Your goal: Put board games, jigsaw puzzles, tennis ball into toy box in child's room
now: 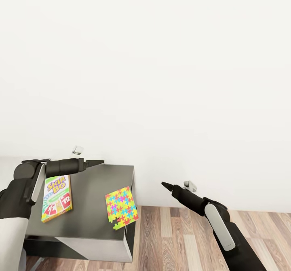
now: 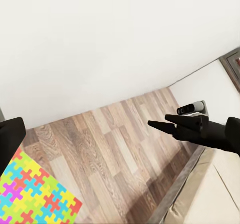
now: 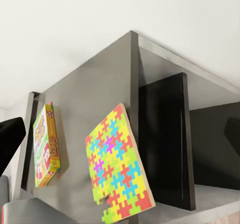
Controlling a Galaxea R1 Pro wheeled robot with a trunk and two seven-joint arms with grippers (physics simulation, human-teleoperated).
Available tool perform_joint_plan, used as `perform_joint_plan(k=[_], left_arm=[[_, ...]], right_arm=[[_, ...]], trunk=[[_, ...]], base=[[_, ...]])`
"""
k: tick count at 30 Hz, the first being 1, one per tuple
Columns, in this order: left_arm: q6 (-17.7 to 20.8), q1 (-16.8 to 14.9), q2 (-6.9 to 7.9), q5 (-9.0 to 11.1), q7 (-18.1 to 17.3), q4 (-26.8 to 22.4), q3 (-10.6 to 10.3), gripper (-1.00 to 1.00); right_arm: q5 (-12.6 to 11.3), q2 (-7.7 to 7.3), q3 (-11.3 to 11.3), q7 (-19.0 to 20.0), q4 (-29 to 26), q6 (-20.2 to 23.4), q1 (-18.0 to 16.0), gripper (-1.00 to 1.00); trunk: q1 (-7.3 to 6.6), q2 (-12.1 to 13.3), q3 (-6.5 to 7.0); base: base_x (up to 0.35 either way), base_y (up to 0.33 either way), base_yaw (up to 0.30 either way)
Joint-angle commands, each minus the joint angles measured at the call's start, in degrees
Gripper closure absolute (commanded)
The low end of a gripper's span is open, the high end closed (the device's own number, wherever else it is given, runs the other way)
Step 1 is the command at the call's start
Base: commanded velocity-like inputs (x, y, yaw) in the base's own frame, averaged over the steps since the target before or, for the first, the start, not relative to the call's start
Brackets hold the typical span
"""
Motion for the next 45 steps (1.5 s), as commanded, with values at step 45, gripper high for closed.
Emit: perform_joint_plan(k=[45], left_arm=[[0.5, 0.0, -0.02, 0.2, 0.0, 0.0, -0.1, -1.00]], right_arm=[[0.1, 0.37, 0.0, 0.1, 0.0, 0.1, 0.0, -1.00]], trunk=[[0.04, -0.1, 4.16]], base=[[0.000, 0.000, 0.000]])
